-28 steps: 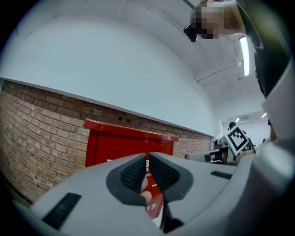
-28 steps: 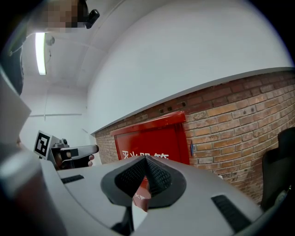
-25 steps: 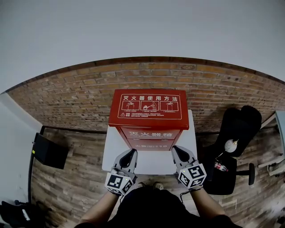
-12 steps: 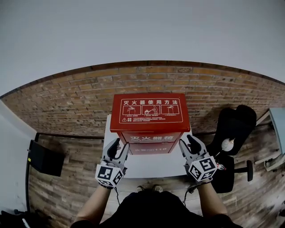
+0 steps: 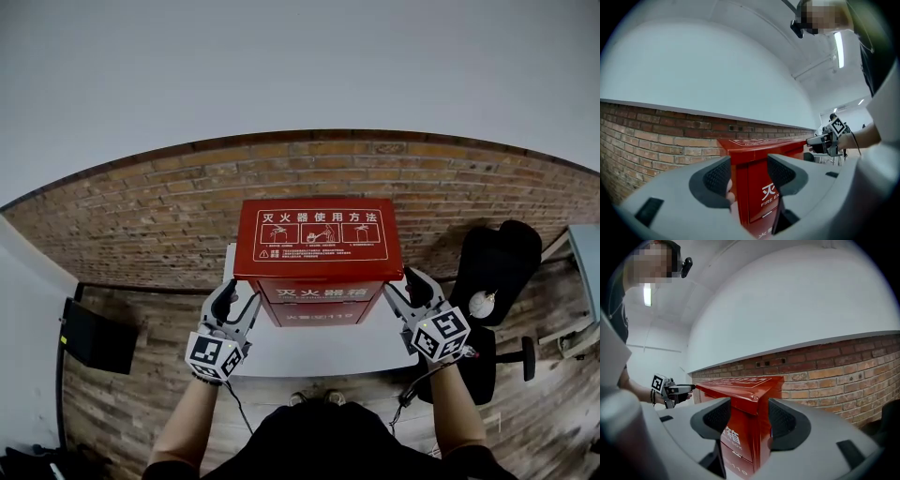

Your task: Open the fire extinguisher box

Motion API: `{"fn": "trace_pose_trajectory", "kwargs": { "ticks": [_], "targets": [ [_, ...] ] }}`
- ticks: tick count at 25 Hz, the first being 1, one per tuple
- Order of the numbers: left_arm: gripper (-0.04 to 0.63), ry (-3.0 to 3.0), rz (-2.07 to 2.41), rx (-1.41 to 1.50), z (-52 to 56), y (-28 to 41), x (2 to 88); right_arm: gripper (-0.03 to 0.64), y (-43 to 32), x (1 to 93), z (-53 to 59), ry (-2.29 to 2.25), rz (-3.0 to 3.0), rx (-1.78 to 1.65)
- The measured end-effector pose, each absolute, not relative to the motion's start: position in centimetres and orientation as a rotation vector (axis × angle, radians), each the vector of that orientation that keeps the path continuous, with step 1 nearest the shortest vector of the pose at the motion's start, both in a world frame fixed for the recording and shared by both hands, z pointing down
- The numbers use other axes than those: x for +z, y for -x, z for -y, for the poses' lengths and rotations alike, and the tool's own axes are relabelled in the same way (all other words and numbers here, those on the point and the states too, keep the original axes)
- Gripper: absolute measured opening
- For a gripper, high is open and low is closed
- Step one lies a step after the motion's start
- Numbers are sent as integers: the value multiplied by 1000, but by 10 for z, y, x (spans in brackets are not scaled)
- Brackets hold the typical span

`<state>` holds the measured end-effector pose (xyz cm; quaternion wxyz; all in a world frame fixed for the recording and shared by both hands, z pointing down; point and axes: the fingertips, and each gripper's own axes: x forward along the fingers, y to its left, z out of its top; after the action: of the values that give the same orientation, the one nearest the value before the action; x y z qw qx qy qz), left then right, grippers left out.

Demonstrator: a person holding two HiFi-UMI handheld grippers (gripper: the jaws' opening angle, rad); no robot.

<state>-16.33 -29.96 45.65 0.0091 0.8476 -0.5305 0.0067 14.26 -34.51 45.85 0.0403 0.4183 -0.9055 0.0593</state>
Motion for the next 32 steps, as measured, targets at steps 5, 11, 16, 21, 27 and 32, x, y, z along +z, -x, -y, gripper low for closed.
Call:
{"fn": "trace_pose_trajectory", "kwargs": {
  "ticks": [5, 11, 16, 21, 27, 32],
  "targets": [
    [273, -2674, 1626, 73, 301, 163, 457, 239, -137, 460, 351, -1278, 2771, 184],
    [272, -2653, 1639, 80, 299, 173, 461, 239, -135, 461, 352, -1288, 2749, 156],
    [273, -2667, 1644, 64, 312, 182, 451, 238, -134, 458, 352, -1289, 2741, 149],
    [280, -2746, 1561, 110, 326, 170, 445, 238, -135, 459, 351, -1282, 2738, 147],
    [288, -2732, 1576, 72, 328, 170, 447, 238, -135, 460, 352, -1308, 2722, 142],
    [288, -2705, 1603, 51, 326, 171, 441, 238, -134, 455, 351, -1288, 2719, 140]
  ]
}}
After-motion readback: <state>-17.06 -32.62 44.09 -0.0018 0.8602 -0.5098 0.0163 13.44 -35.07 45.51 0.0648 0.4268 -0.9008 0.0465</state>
